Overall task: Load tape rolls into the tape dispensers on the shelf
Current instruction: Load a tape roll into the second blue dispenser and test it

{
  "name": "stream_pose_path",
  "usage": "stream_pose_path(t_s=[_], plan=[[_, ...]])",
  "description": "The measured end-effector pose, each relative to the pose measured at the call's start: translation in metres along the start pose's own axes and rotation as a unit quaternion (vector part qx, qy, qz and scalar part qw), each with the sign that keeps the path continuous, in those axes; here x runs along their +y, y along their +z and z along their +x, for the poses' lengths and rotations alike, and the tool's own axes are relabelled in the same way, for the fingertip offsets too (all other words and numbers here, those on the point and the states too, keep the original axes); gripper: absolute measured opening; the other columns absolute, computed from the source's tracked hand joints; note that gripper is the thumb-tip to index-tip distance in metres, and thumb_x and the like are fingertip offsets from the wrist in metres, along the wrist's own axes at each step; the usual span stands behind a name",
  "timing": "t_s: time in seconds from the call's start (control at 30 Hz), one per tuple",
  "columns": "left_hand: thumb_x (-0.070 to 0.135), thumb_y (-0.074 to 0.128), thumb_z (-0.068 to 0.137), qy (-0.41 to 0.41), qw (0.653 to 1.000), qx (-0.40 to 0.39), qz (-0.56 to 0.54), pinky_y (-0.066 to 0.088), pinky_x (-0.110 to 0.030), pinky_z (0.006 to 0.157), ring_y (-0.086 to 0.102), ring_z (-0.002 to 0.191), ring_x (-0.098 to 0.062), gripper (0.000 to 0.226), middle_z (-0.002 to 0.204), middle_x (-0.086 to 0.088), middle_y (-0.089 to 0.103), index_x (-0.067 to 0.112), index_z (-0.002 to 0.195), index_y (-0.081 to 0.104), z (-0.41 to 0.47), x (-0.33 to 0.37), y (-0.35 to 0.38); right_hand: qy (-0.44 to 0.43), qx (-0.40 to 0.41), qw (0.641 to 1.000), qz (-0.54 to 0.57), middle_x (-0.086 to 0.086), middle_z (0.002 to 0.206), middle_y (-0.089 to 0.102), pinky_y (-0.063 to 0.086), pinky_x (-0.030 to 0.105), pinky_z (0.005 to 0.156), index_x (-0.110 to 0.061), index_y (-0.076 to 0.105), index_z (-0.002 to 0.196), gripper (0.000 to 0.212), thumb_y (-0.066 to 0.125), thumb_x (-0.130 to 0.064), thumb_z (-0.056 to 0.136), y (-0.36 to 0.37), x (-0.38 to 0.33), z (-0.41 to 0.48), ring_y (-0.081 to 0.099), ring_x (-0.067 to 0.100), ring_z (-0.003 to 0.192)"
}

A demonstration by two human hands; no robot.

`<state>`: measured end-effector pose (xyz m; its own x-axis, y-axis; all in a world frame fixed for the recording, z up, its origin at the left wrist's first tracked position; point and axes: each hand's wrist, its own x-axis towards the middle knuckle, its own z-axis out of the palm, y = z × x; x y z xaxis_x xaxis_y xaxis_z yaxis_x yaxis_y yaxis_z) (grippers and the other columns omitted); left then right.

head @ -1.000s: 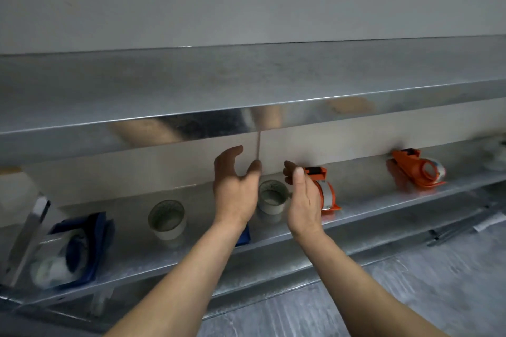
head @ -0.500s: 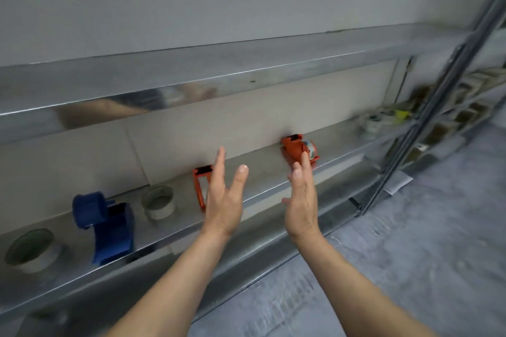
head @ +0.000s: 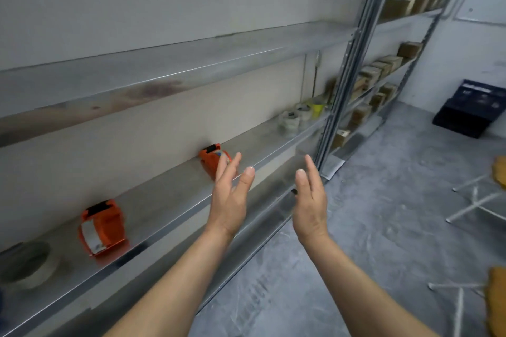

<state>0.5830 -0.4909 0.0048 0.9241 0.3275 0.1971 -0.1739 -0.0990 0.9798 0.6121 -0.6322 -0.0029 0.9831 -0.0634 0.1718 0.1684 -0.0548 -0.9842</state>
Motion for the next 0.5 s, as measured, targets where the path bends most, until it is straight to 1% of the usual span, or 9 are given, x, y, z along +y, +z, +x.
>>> stream_pose_path(t_s=[0.07, 0.13, 0.17, 0.23, 0.27, 0.33, 0.4, 0.43, 0.5], plan=[[0.069, 0.05, 0.072, -0.005, 1.0, -0.011, -0.005, 0.018, 0.0, 0.099, 0.012, 0.144, 0.008, 0.085, 0.163, 0.007, 0.014, 0.027, 0.146, 0.04, 0.02, -0.007, 0.02, 0.002, 0.018, 1.0, -0.005, -0.022, 0.152, 0.035, 0.026, 0.027, 0.12, -0.029, 0.037, 0.15, 0.066, 0.039, -0.057, 0.09, -0.012, 0.005, 0.021, 0.031, -0.014, 0.137], [0.07, 0.049, 0.07, -0.01, 1.0, -0.012, -0.012, 0.018, 0.0, 0.097, 0.014, 0.145, 0.005, 0.089, 0.162, 0.007, 0.017, 0.027, 0.147, 0.039, 0.043, -0.015, 0.038, 0.009, 0.033, 0.999, -0.014, -0.025, 0.147, 0.037, 0.028, 0.028, 0.119, -0.028, 0.037, 0.15, 0.066, 0.039, -0.057, 0.091, -0.02, 0.013, 0.045, 0.032, -0.01, 0.137], [0.071, 0.049, 0.069, -0.011, 1.0, -0.014, -0.016, 0.018, -0.002, 0.1, 0.015, 0.145, 0.003, 0.089, 0.162, 0.007, 0.018, 0.028, 0.147, 0.039, 0.056, -0.019, 0.047, 0.016, 0.037, 0.999, -0.018, -0.027, 0.145, 0.038, 0.03, 0.028, 0.118, -0.029, 0.037, 0.15, 0.067, 0.039, -0.059, 0.09, -0.023, 0.016, 0.058, 0.034, -0.01, 0.136], [0.071, 0.048, 0.069, -0.017, 1.0, -0.016, -0.02, 0.018, -0.014, 0.109, 0.017, 0.146, 0.0, 0.088, 0.162, 0.007, 0.019, 0.029, 0.147, 0.039, 0.082, -0.028, 0.063, 0.027, 0.043, 0.998, -0.025, -0.034, 0.136, 0.04, 0.036, 0.028, 0.112, -0.032, 0.036, 0.15, 0.066, 0.043, -0.061, 0.09, -0.03, 0.023, 0.083, 0.039, -0.019, 0.125], [0.072, 0.048, 0.069, -0.021, 0.999, -0.018, -0.022, 0.018, -0.019, 0.112, 0.018, 0.146, -0.001, 0.089, 0.162, 0.007, 0.02, 0.03, 0.147, 0.039, 0.094, -0.033, 0.07, 0.029, 0.044, 0.998, -0.029, -0.037, 0.131, 0.04, 0.036, 0.024, 0.109, -0.033, 0.036, 0.15, 0.062, 0.045, -0.057, 0.094, -0.033, 0.026, 0.095, 0.039, -0.026, 0.117], [0.072, 0.049, 0.069, -0.032, 0.999, -0.021, -0.027, 0.019, -0.024, 0.115, 0.019, 0.146, -0.003, 0.089, 0.161, 0.006, 0.021, 0.03, 0.147, 0.038, 0.118, -0.042, 0.083, 0.027, 0.054, 0.997, -0.041, -0.038, 0.123, 0.041, 0.032, 0.01, 0.099, -0.03, 0.034, 0.151, 0.054, 0.046, -0.044, 0.1, -0.038, 0.034, 0.12, 0.036, -0.036, 0.104], [0.072, 0.049, 0.07, -0.038, 0.998, -0.03, -0.028, 0.02, -0.026, 0.115, 0.02, 0.146, -0.003, 0.088, 0.161, 0.006, 0.022, 0.03, 0.147, 0.039, 0.139, -0.051, 0.096, 0.025, 0.07, 0.996, -0.047, -0.037, 0.118, 0.044, 0.03, 0.005, 0.092, -0.027, 0.034, 0.151, 0.053, 0.047, -0.039, 0.101, -0.042, 0.04, 0.143, 0.039, -0.036, 0.1], [0.073, 0.049, 0.07, -0.043, 0.998, -0.035, -0.026, 0.02, -0.027, 0.116, 0.022, 0.146, -0.004, 0.087, 0.161, 0.006, 0.023, 0.031, 0.146, 0.039, 0.149, -0.056, 0.103, 0.027, 0.075, 0.996, -0.047, -0.033, 0.121, 0.046, 0.03, 0.006, 0.093, -0.027, 0.034, 0.151, 0.053, 0.047, -0.038, 0.101, -0.043, 0.043, 0.154, 0.041, -0.032, 0.102], [0.073, 0.05, 0.07, -0.056, 0.998, -0.036, -0.023, 0.022, -0.034, 0.119, 0.025, 0.146, -0.006, 0.084, 0.16, 0.006, 0.026, 0.034, 0.144, 0.04, 0.168, -0.065, 0.113, 0.033, 0.078, 0.995, -0.046, -0.024, 0.135, 0.043, 0.031, 0.01, 0.097, -0.028, 0.034, 0.151, 0.053, 0.049, -0.037, 0.101, -0.045, 0.048, 0.173, 0.041, -0.021, 0.114]])
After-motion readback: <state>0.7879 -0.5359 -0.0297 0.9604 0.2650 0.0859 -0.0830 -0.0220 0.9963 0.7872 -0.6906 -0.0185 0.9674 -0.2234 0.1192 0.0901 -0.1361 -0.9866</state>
